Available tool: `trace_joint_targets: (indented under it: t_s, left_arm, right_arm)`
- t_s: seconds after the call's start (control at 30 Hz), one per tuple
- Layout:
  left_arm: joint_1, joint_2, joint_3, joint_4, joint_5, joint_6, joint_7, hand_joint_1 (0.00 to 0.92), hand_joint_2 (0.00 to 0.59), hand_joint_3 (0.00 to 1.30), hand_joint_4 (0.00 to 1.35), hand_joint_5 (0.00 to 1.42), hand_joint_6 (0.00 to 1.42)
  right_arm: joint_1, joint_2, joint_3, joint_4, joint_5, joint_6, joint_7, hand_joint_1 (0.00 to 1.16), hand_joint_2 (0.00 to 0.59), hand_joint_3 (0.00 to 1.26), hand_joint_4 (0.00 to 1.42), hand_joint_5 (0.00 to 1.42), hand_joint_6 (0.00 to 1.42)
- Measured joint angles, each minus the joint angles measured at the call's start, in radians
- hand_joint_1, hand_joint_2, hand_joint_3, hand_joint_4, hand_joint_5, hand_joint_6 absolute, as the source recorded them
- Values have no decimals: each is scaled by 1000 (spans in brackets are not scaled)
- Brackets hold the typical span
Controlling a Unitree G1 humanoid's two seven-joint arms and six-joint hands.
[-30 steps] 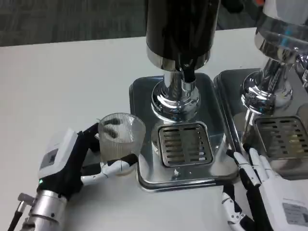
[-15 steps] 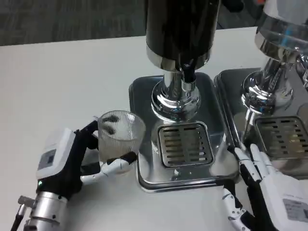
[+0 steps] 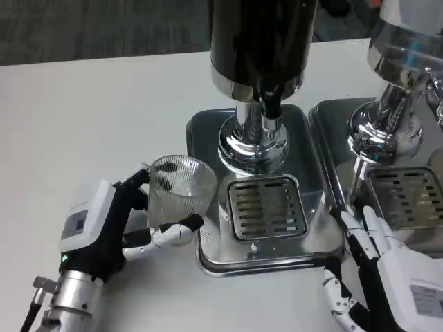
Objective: Grasp the cup under the faucet to collect the drink, then remove the cup.
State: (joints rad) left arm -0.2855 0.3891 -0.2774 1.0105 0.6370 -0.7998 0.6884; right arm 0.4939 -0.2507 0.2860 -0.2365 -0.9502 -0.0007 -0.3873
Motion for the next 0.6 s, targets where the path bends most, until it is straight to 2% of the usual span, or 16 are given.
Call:
trace_joint_targets:
  t_s: [0.6]
  left_arm:
    - [0,-2,-16,-2,6,-10,80,568,179,435,521,775,834]
  right_arm:
    - [2,-2,0,0,2,0,0,161,532,134,0,61,179]
